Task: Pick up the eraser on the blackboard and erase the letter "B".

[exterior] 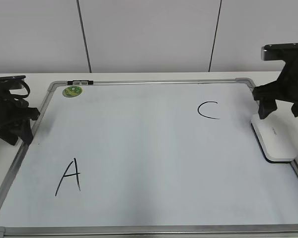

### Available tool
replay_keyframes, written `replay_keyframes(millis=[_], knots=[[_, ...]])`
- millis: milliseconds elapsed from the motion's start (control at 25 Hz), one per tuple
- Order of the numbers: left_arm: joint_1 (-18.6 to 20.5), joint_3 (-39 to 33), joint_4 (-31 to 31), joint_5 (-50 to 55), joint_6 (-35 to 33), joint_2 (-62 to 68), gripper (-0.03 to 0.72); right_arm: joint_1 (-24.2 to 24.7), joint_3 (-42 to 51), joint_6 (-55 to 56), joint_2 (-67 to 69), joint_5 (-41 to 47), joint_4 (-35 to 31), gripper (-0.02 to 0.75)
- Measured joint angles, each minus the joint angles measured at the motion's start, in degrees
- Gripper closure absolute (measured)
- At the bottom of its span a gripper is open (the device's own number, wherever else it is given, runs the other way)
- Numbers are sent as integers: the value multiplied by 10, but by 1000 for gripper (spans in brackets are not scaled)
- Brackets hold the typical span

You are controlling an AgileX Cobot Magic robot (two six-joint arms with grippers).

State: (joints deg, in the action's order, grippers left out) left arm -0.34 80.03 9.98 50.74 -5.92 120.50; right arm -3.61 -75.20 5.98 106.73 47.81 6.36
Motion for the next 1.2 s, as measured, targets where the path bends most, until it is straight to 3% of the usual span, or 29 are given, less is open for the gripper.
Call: replay_keyframes(millis=[160, 280, 800, 1200], knots=[[0, -2, -1, -1, -1, -13, 226, 0, -13, -5, -26, 16, 1, 124], [0, -3, -1, -2, -1, -57, 180, 0, -23, -13, -57, 34, 1, 130], [0, -3, -8, 114, 10, -305, 166, 0, -71, -60, -241, 128, -64, 144], [0, -3, -100, 205, 74, -476, 165, 0, -72, -88, -333, 163, -70, 146]])
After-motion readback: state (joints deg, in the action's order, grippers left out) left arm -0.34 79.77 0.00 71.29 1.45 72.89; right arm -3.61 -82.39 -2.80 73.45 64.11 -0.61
